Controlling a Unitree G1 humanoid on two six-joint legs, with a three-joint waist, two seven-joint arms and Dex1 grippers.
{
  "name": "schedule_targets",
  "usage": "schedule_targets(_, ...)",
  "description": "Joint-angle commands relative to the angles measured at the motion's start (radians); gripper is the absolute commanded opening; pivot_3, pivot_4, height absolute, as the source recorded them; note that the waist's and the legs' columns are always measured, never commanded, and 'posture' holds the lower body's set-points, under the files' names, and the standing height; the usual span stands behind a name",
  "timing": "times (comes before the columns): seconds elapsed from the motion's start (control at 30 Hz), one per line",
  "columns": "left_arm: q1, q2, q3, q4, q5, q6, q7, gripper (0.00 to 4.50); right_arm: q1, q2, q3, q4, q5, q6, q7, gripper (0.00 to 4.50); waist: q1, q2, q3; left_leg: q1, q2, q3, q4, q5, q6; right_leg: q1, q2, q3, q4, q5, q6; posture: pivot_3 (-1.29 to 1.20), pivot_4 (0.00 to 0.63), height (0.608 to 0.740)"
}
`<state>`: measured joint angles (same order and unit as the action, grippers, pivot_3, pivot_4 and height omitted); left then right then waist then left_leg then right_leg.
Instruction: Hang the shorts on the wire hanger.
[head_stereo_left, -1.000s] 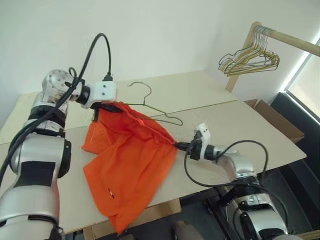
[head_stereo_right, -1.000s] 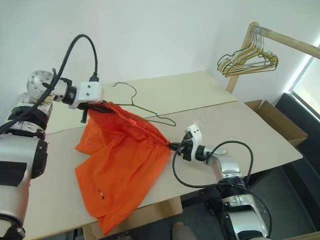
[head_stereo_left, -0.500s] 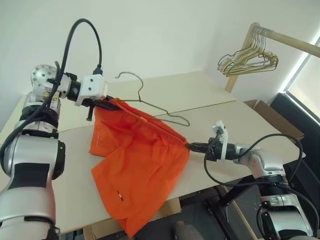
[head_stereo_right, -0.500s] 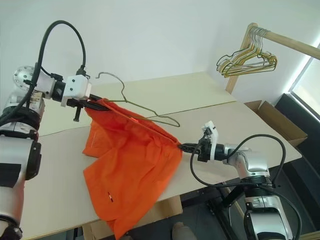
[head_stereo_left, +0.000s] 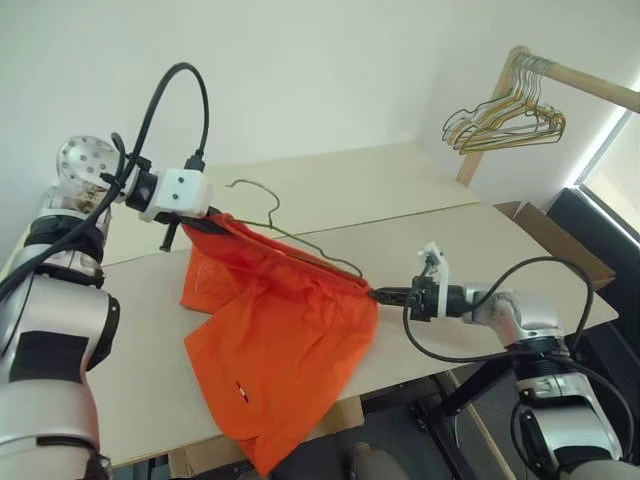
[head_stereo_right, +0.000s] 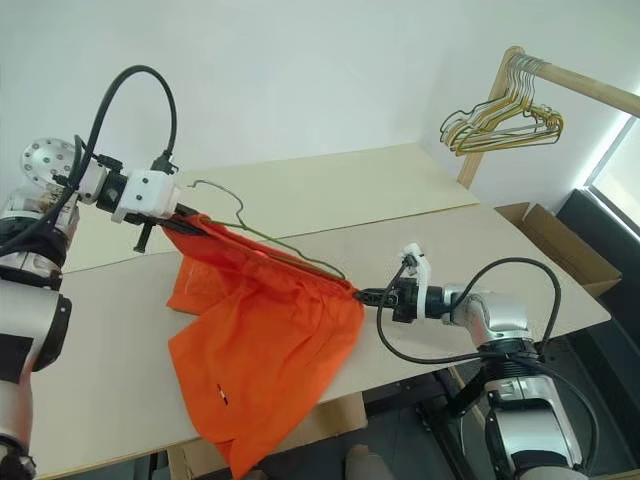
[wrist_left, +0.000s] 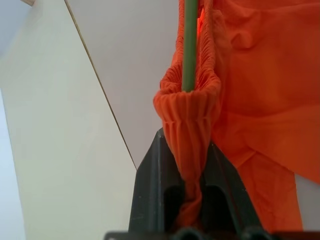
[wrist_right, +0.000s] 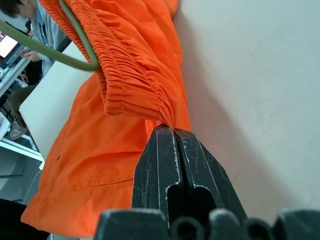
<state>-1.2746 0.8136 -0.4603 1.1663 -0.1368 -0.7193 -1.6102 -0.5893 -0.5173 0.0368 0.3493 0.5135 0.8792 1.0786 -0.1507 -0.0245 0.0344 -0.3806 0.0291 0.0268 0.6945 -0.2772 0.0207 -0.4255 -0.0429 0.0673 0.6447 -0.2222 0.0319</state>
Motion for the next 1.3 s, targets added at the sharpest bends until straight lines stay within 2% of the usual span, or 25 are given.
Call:
schedule_targets(0.03, -0.014, 0.045, 0.002, 0.005, 0.022, -0.041, -0.004, 0.00, -0.019, -0.038, -0.001, 0.017, -0.023, 0.003, 0.004, 0.03, 0.000, 0.000, 0.000, 0.000, 0.000, 0.000, 0.000, 0.000, 0.000, 0.000, 0.000, 0.000, 0.000, 0.000, 0.000, -0.08, 0.000, 0.740)
schedule_targets(0.23, -0.012, 0.041, 0.037, 0.039, 0.141, -0.092, 0.025, 0.00, -0.017, -0.059, 0.024, -0.016, -0.025, -0.002, 0.029, 0.03, 0.000, 0.000, 0.000, 0.000, 0.000, 0.000, 0.000, 0.000, 0.000, 0.000, 0.000, 0.000, 0.000, 0.000, 0.000, -0.08, 0.000, 0.740)
schedule_targets(0.6, 0.001, 0.020, 0.069, 0.055, 0.335, -0.091, 0.300, 0.00, -0.049, -0.149, 0.084, -0.188, -0.003, 0.029, 0.137, 0.03, 0.010, 0.000, 0.000, -0.001, 0.000, 0.000, 0.001, 0.000, 0.000, -0.001, 0.000, 0.000, 0.000, 0.000, 0.000, -0.07, 0.000, 0.740)
schedule_targets(0.83, 0.040, -0.008, 0.120, 0.035, 0.315, -0.103, 0.258, 0.00, -0.191, -0.156, 0.102, -0.249, -0.008, 0.056, 0.111, 0.03, 0.010, 0.000, 0.000, -0.002, 0.000, 0.001, 0.001, 0.000, 0.000, -0.002, 0.000, 0.000, 0.001, 0.000, 0.000, -0.07, 0.000, 0.740)
schedule_targets(0.97, 0.065, -0.037, 0.165, 0.026, 0.301, -0.061, 0.284, 0.00, -0.299, -0.166, 0.185, -0.277, -0.072, 0.048, 0.111, 0.03, 0.019, 0.000, 0.000, -0.002, 0.000, 0.002, 0.001, 0.000, 0.000, -0.003, 0.000, -0.001, 0.001, 0.000, 0.000, -0.07, 0.000, 0.740)
schedule_targets(1.3, 0.128, -0.068, 0.244, -0.011, 0.274, -0.030, 0.299, 0.00, -0.380, -0.143, 0.293, -0.284, -0.202, -0.035, 0.072, 0.03, 0.032, 0.001, 0.000, -0.011, 0.000, 0.004, 0.002, 0.000, 0.000, -0.011, -0.001, -0.002, 0.004, 0.001, -0.001, -0.06, 0.000, 0.740)
